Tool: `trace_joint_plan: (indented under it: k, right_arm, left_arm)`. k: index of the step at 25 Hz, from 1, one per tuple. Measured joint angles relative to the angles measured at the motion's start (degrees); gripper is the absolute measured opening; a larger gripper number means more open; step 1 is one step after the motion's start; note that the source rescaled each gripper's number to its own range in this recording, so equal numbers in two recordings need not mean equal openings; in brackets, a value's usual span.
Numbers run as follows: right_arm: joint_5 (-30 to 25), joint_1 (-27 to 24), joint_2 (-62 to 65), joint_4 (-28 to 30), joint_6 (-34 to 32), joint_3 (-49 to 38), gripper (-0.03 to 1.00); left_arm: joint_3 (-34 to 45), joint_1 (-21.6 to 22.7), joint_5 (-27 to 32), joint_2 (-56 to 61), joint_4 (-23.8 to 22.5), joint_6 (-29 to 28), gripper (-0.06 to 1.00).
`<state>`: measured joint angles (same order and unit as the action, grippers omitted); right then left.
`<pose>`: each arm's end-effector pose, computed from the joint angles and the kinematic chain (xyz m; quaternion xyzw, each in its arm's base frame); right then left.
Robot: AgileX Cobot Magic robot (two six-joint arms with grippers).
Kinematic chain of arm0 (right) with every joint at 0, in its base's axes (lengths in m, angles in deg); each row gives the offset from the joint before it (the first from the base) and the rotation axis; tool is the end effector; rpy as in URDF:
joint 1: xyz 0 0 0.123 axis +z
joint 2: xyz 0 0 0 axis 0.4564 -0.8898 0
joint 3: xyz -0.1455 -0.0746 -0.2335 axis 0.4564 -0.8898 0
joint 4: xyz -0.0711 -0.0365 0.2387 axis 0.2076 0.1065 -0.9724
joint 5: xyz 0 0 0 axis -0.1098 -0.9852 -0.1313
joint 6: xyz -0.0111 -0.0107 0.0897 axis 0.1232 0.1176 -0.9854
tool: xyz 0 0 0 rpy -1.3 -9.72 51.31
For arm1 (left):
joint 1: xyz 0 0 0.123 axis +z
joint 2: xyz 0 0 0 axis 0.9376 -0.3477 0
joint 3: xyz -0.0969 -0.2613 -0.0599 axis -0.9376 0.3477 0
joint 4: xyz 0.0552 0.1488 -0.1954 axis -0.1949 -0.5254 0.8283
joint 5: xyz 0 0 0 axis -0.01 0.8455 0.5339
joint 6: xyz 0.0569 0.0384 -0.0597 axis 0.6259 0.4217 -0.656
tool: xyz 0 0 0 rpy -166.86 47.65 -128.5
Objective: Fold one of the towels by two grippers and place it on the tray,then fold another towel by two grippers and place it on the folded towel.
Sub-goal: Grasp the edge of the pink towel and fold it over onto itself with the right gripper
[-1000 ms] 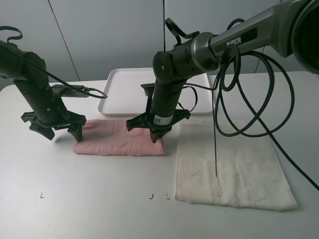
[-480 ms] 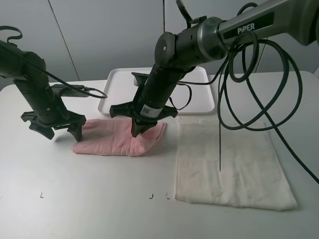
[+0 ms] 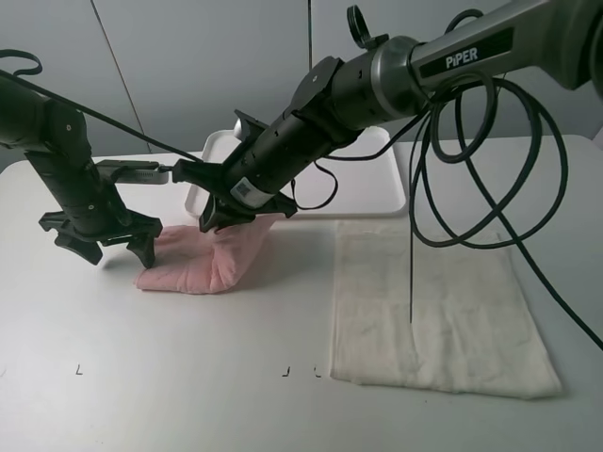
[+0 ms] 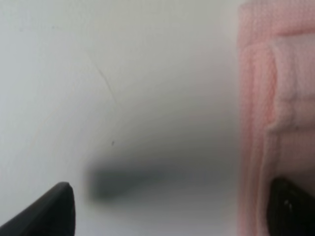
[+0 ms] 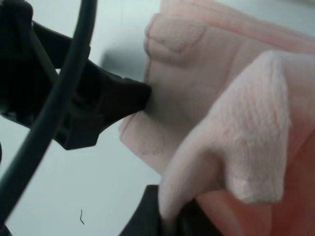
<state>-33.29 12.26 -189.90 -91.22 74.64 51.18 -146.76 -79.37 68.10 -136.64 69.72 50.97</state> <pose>0.3249 0.3282 0.1319 -0.1192 0.9220 0.3641 0.0558 0.3531 -0.0577 0.1027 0.0514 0.9981 0.0110 0.0333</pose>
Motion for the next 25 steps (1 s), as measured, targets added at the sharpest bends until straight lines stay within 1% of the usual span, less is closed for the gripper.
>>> trace_joint_plan:
  k: [2,6,8,14,17,20,25]
  right_arm:
    - [0.25,0.48,-1.61,-5.03,3.26,-0.01,0.00]
    - [0.58,1.68,-4.23,-16.17,12.27,-0.01,0.00]
    - [1.06,2.05,-4.92,-20.59,16.42,-0.01,0.00]
    - [2.26,2.50,-6.93,-31.36,24.13,-0.01,0.00]
    - [3.64,3.60,-7.97,-33.87,26.61,-0.01,0.00]
    - [5.27,5.15,-8.69,-34.81,27.51,-0.01,0.00]
    - [7.28,5.57,-8.99,-35.12,27.69,-0.01,0.00]
  left_arm:
    - [0.00,0.00,0.00,0.00,0.00,0.00,1.00]
    - [0.00,0.00,0.00,0.00,0.00,0.00,1.00]
    - [0.00,0.00,0.10,0.00,0.00,0.00,1.00]
    - [0.00,0.00,0.10,0.00,0.11,0.00,1.00]
    - [0.00,0.00,0.43,0.00,-0.20,0.00,1.00]
    - [0.00,0.00,0.44,0.00,0.15,0.00,1.00]
    - [0.00,0.00,0.44,0.00,1.54,0.00,1.00]
